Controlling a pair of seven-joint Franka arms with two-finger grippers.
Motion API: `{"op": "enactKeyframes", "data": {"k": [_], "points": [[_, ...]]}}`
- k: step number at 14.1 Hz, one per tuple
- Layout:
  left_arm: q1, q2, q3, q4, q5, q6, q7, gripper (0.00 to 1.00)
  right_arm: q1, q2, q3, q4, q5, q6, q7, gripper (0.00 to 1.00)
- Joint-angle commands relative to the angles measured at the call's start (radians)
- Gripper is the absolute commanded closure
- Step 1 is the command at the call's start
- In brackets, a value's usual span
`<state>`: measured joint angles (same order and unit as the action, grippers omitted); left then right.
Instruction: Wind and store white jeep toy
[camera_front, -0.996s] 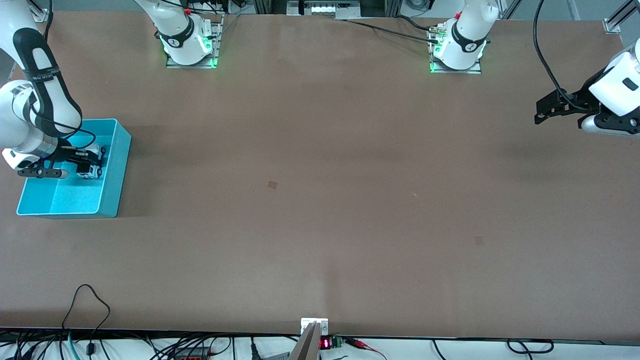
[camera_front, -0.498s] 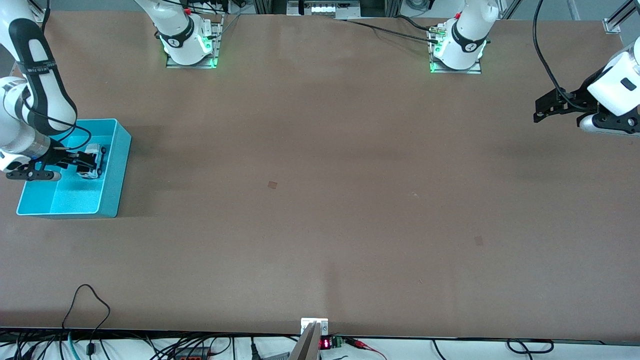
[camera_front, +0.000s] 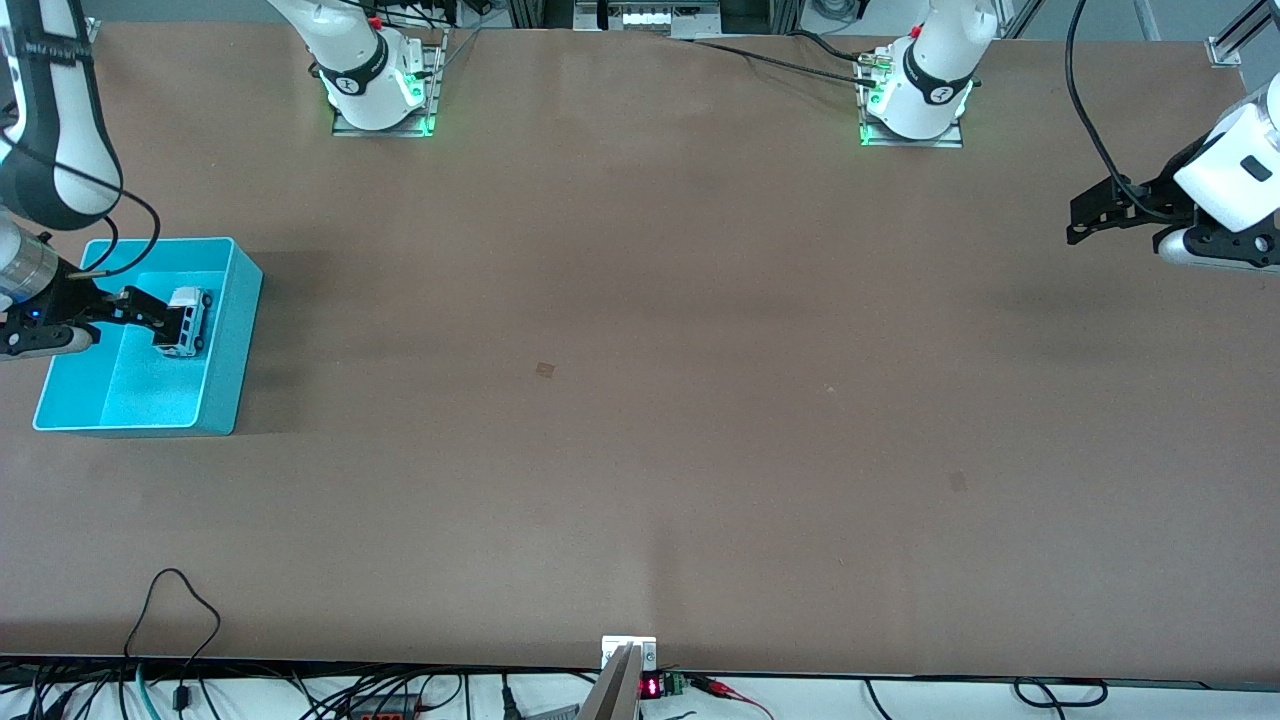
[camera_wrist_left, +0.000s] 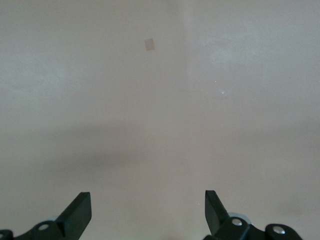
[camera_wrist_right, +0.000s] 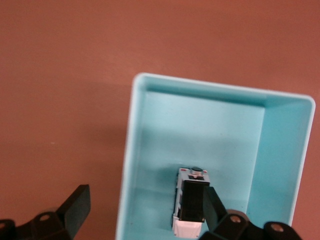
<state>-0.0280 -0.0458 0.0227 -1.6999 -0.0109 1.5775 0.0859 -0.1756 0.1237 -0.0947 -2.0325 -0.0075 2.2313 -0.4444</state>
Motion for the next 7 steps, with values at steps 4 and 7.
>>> {"op": "enactKeyframes", "data": {"k": [4,7], "points": [[-0.003,-0.003,-0.004,0.019,0.016,-0.025,0.003,0.00,0.091,-0.030,-0.005,0.118,-0.015,-0.186,0.004,0.00],[-0.003,-0.005,-0.026,0.019,0.016,-0.027,0.003,0.00,0.108,-0.047,-0.003,0.126,-0.003,-0.191,0.009,0.00]]}}
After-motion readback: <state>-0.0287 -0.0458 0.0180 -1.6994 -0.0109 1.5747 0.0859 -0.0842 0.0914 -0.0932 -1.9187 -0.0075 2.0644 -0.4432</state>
